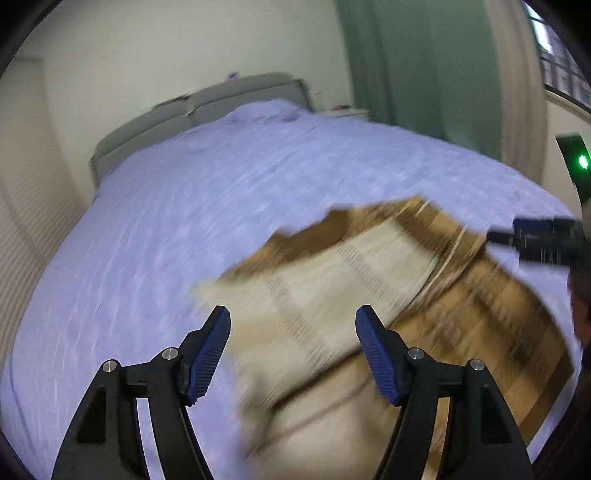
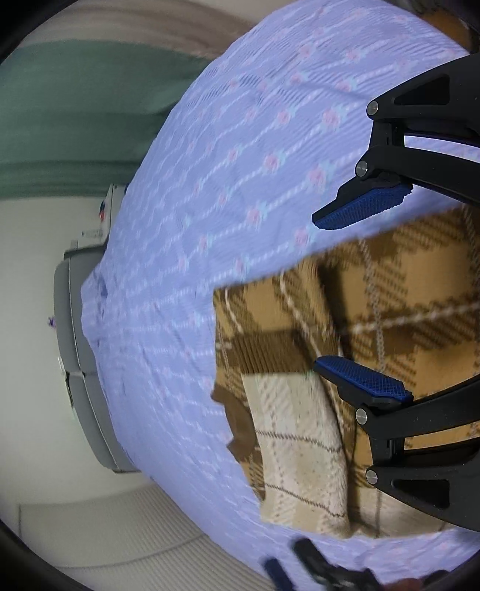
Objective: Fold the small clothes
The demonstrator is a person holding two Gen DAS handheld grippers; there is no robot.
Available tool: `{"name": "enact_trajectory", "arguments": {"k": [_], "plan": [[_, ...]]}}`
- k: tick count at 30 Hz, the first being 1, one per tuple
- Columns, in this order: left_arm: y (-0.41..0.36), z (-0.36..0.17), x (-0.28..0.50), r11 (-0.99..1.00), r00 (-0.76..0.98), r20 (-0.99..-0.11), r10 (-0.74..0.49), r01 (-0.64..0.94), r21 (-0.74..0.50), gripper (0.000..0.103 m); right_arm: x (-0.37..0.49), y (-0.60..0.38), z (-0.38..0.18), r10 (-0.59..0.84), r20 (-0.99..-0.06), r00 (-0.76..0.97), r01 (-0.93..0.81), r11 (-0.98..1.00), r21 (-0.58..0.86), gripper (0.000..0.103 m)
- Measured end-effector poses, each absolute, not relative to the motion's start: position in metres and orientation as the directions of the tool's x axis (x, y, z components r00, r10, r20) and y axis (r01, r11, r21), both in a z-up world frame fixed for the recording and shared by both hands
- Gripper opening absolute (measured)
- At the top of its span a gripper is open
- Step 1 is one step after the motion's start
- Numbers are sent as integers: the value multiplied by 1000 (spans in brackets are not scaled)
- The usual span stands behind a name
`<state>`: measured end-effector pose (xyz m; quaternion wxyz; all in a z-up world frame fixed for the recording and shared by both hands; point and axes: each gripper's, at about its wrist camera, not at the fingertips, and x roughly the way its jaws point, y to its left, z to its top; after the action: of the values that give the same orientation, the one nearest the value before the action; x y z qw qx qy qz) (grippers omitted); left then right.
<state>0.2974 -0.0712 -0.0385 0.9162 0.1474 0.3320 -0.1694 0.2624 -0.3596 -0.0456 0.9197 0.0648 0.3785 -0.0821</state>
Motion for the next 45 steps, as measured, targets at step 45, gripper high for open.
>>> {"name": "enact_trajectory", "arguments": {"k": [45], "plan": [[-12,-117,327,979,679,-727,-102,197,47,55,336,-336,-110,-2,-788,615,286,933,220,56]]}}
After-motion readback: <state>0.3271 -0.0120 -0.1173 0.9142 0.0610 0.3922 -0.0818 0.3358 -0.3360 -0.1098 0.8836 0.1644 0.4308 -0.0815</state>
